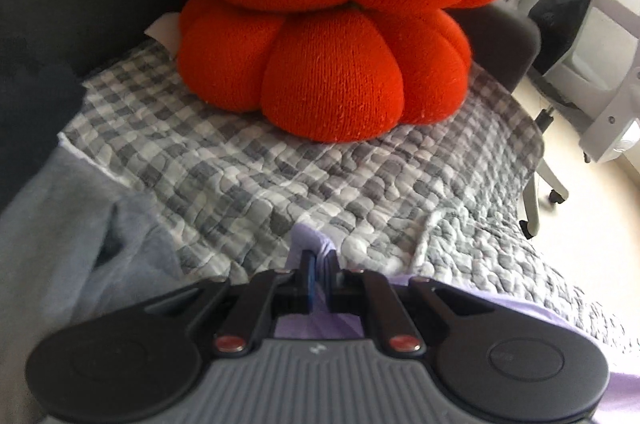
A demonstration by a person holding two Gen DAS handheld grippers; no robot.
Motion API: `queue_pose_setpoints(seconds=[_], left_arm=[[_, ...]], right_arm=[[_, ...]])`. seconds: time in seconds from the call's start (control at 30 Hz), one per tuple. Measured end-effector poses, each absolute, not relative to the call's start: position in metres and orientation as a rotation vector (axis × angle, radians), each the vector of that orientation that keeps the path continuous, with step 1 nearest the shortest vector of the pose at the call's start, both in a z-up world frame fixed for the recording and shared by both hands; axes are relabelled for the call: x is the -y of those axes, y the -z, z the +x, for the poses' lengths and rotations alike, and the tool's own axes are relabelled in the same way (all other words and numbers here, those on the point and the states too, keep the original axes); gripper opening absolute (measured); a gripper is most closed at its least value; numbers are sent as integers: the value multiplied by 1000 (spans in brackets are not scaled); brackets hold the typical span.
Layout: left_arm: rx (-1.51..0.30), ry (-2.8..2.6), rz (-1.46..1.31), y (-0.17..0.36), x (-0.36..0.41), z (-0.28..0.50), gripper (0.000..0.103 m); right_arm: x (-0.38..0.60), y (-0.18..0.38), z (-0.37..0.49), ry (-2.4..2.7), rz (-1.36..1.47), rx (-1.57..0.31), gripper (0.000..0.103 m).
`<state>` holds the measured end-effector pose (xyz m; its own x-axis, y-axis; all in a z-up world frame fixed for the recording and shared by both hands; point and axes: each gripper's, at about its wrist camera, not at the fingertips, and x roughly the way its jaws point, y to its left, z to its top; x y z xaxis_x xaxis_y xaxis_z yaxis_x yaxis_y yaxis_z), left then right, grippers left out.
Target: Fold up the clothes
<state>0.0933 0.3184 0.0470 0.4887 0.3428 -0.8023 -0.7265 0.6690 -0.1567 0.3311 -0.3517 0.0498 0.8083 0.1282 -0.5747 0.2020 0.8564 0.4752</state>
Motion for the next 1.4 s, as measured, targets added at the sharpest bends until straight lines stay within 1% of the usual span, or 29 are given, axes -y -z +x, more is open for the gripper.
queue_pose_setpoints(seconds=[0.17, 0.27, 0.3, 0.37, 0.4, 0.43, 0.5, 0.6, 0.7, 0.8, 0.9, 0.97, 1.0, 1.03, 1.07, 1.13, 1.23, 1.3, 1.33, 1.4], left_arm=[[-863, -673, -560, -33, -329, 109, 5], [-873, -659, -552, -30, -329, 112, 8], [-874, -651, -549, -30, -328, 112, 10], [-860, -636, -543, -33, -328, 111, 22], [-846, -629, -541, -36, -328, 109, 36], [-831, -621, -540, -39, -328, 107, 49], [-800, -611, -545, -45, -329, 102, 53], [-789, -596, -565, -47, -330, 95, 55], [-805, -584, -572, -43, -327, 89, 55], [-783, -566, -631, -33, -326, 70, 55], [-747, -553, -655, -22, -321, 49, 53], [-724, -524, -641, -18, -317, 41, 48], [-711, -506, -629, -17, -315, 37, 36], [-699, -488, -617, -16, -314, 34, 27], [-691, -479, -618, -13, -313, 32, 25], [-673, -458, -617, -9, -313, 28, 22], [-644, -430, -610, -5, -312, 23, 21], [-625, -412, -612, -4, -313, 18, 21], [-615, -402, -617, -3, -313, 15, 21], [-595, -386, -628, -1, -316, 9, 20]], right_arm=[[342, -42, 343, 66, 504, -658, 3], [339, -36, 348, 73, 490, -668, 3], [337, -35, 349, 74, 482, -672, 3], [335, -32, 352, 75, 467, -677, 3], [333, -31, 353, 72, 464, -680, 4], [332, -31, 354, 70, 467, -680, 4], [331, -31, 355, 69, 475, -675, 4], [330, -30, 356, 75, 488, -670, 4], [331, -25, 355, 90, 497, -680, 4], [331, -20, 351, 90, 481, -693, 4], [323, -25, 347, 40, 386, -701, 7], [298, -37, 335, 2, 166, -649, 9], [286, -43, 329, -17, 55, -621, 11], [269, -48, 320, -43, -64, -578, 16], [251, -52, 310, -95, -180, -535, 32], [207, -57, 283, -279, -366, -461, 47], [141, -53, 243, -554, -569, -401, 47], [98, -48, 224, -716, -646, -395, 47], [76, -47, 218, -792, -672, -397, 42], [37, -46, 206, -951, -708, -414, 41]])
